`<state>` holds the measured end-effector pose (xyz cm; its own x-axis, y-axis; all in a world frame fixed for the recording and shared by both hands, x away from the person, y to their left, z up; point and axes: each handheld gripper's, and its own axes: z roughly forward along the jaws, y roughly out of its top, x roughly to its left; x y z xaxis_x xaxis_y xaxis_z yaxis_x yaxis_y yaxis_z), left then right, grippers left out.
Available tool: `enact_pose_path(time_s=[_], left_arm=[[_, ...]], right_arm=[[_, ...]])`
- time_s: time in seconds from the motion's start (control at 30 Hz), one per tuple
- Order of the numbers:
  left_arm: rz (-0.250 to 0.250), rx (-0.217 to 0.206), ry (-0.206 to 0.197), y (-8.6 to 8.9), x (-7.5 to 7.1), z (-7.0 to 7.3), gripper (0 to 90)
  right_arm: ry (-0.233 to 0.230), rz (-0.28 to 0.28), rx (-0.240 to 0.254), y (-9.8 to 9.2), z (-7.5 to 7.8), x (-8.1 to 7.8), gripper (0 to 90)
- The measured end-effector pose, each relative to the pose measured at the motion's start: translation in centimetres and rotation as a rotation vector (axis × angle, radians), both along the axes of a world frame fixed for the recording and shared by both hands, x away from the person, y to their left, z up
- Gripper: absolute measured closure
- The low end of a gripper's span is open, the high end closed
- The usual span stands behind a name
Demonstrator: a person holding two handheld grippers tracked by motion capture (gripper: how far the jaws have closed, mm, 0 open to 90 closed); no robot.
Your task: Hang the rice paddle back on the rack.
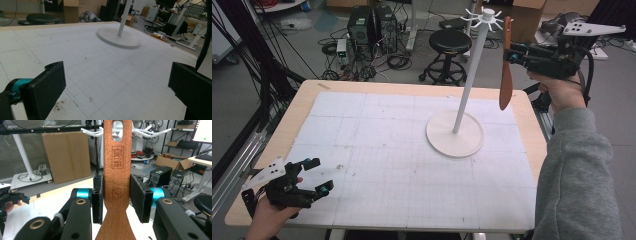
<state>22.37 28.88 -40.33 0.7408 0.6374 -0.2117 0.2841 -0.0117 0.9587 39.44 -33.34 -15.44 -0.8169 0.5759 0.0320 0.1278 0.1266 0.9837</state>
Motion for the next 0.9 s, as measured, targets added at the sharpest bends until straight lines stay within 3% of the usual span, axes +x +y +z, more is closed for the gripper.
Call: enact_pose_path(time_s=[0.33, 0.73, 0.9], left_arm=[[0.007, 0.025, 0.005, 0.0, 0.0, -0.2, 1.8], [0.004, 0.022, 0.004, -0.2, -0.1, -0.2, 1.8], [0.003, 0.027, 0.006, -0.2, -0.1, -0.2, 1.8]], right_arm=[[0.012, -0.025, -0.029, 0.7, -0.6, 0.4, 64.4], [0.012, -0.019, -0.026, 0.9, -1.1, 0.4, 63.8], [-0.006, -0.038, -0.015, 0.8, -1.1, 0.0, 46.9]])
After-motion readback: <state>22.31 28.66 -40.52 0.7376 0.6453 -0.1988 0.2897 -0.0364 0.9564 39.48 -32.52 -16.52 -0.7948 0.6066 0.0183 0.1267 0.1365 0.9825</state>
